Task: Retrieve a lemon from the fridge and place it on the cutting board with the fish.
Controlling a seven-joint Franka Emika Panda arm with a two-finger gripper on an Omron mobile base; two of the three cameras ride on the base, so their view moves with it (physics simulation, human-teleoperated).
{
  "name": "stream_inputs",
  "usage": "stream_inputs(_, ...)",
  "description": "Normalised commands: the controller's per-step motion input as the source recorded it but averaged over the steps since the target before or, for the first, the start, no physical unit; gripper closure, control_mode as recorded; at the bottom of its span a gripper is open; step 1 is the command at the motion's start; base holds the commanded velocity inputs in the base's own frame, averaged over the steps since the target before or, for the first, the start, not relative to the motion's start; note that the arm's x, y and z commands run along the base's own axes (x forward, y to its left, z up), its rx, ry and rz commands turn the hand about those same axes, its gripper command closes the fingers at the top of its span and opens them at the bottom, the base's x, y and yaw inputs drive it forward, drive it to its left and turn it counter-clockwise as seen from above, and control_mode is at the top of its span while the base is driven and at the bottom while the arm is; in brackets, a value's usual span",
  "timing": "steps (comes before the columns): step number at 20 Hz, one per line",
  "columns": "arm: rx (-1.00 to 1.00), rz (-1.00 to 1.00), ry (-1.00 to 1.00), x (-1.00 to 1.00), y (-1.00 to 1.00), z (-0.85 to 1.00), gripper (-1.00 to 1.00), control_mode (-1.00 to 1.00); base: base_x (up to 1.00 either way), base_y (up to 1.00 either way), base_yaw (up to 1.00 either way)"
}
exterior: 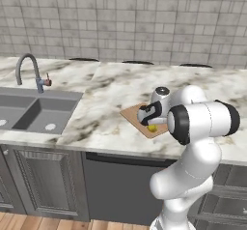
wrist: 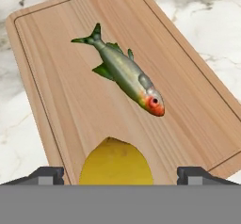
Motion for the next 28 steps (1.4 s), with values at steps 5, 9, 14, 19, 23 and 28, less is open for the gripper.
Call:
stream_inputs(5, 0.0, 0.0, 0.0, 0.0, 0.0, 0.0, -1.0, -1.0, 0.0, 0.0, 0.0)
stream_inputs(9, -0.01, 0.0, 0.0, 0.0, 0.03, 0.07, -1.0, -1.0, 0.0, 0.0, 0.0)
stream_inputs(14, -0.06, 0.0, 0.0, -0.01, 0.05, 0.61, -1.0, -1.0, 0.0, 0.0, 0.0)
stream_inputs(19, 0.0, -0.05, 0.0, -0.28, 0.1, 1.0, -1.0, -1.0, 0.0, 0.0, 0.0)
stream_inputs(23, 0.03, -0.07, 0.0, -0.72, 0.01, 1.0, -1.0, -1.0, 0.0, 0.0, 0.0)
stream_inputs(28, 0.01, -0.1, 0.0, -0.97, 0.0, 0.79, -1.0, -1.0, 0.0, 0.0, 0.0)
